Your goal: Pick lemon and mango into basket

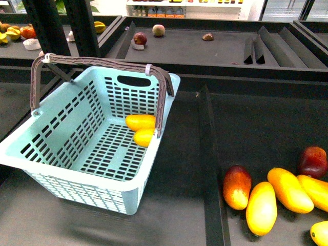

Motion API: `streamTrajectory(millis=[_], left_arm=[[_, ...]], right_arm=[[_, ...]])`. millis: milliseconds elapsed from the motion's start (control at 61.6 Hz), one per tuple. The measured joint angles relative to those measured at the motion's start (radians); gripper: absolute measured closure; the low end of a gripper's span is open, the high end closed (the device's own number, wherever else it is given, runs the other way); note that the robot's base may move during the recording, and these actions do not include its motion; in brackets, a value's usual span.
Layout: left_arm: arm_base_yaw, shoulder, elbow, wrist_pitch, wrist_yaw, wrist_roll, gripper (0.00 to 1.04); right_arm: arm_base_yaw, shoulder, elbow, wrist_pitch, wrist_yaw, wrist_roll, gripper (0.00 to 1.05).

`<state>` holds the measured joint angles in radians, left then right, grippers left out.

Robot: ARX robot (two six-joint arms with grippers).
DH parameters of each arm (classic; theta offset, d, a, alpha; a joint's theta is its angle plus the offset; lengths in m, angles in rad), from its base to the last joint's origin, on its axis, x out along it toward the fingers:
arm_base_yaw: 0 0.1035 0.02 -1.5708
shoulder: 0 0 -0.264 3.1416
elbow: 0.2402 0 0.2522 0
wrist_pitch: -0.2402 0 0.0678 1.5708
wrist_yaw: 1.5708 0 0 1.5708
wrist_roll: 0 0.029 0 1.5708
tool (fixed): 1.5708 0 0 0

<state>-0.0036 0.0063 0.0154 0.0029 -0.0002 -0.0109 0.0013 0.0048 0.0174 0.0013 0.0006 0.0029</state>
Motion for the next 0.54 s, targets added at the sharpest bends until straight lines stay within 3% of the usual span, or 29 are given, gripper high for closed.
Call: streamTrajectory(millis=[81, 535], left_arm=[[0.000, 0.000, 0.000, 0.000, 0.000, -0.001, 1.01], [0.000, 0.000, 0.000, 0.000, 0.000, 0.000, 0.07]], right_arm=[[0.000, 0.000, 0.000, 0.000, 0.000, 0.000, 0.09], [0.000, 0.000, 0.000, 0.000, 0.000, 0.000, 0.09]])
